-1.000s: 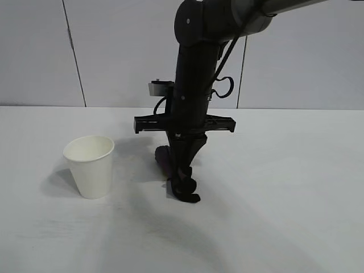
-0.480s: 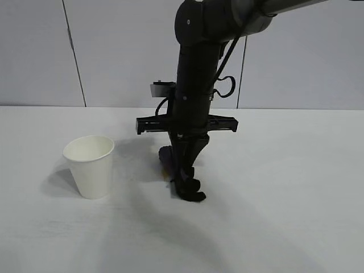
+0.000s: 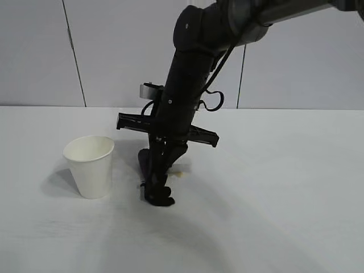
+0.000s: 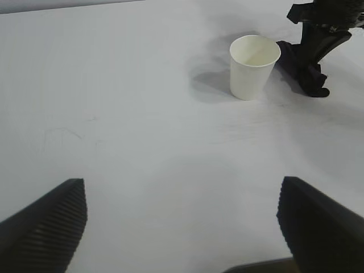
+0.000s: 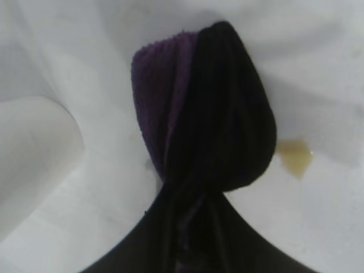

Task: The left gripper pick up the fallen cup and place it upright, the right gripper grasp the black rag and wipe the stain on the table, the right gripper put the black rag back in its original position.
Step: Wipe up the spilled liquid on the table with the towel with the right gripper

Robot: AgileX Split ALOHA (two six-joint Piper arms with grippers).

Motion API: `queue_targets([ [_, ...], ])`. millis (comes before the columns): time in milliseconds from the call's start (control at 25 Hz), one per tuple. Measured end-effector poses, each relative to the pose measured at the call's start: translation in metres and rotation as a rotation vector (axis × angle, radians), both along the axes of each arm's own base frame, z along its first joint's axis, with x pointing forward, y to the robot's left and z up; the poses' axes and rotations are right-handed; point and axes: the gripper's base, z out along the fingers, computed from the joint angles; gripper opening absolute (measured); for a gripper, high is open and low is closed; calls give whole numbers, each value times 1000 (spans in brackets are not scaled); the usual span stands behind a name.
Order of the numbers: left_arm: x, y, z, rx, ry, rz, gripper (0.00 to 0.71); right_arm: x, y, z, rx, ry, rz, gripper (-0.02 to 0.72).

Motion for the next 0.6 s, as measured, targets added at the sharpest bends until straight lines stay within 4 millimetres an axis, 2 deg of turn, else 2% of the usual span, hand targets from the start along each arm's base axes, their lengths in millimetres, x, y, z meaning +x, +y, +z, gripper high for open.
queue_targets([
  [400,0,0,0,0,-1,0,657,0,-12,0,-144,-3,50,71],
  [600,0,0,0,0,-1,0,657,10,-18,14,-179,-49,55,71],
])
